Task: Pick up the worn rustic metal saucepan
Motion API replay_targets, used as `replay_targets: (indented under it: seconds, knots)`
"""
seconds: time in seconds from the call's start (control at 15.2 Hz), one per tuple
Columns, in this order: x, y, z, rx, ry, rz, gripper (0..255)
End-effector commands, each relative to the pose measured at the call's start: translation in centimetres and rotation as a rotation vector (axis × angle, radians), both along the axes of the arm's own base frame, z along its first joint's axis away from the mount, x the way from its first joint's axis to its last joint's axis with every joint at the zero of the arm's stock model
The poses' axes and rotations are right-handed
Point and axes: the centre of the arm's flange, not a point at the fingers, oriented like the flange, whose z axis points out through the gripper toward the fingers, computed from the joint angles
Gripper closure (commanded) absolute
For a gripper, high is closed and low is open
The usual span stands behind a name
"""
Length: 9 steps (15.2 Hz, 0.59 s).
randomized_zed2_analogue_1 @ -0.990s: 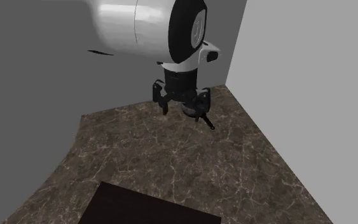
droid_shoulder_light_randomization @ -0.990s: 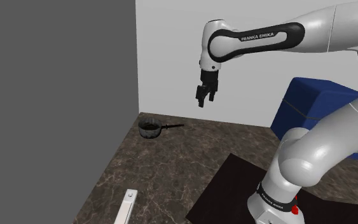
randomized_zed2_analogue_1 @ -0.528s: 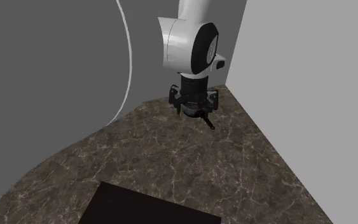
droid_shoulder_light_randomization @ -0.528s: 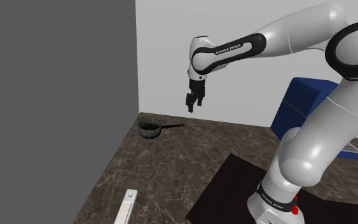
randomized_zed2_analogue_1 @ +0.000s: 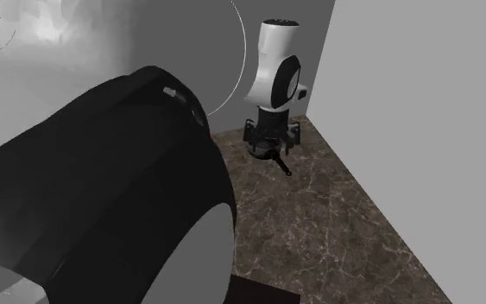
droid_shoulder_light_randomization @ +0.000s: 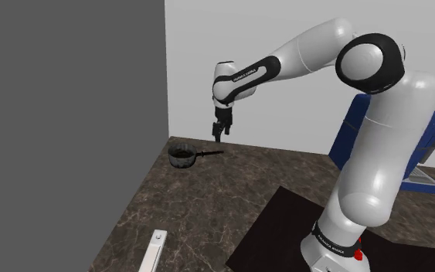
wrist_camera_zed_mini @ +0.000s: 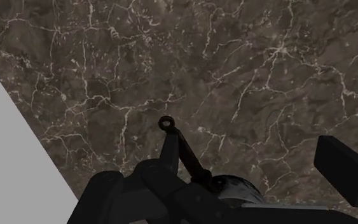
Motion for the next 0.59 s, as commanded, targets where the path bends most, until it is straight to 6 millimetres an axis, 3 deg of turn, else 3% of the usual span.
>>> replay_targets:
  seconds: [0.0, 0.53]
  knots:
    - [1.8, -0.3, -1.8, 0.001, 0.0, 0.026, 0]
    - [9.7, -0.8, -8.8, 0.005, -0.001, 0.123, 0]
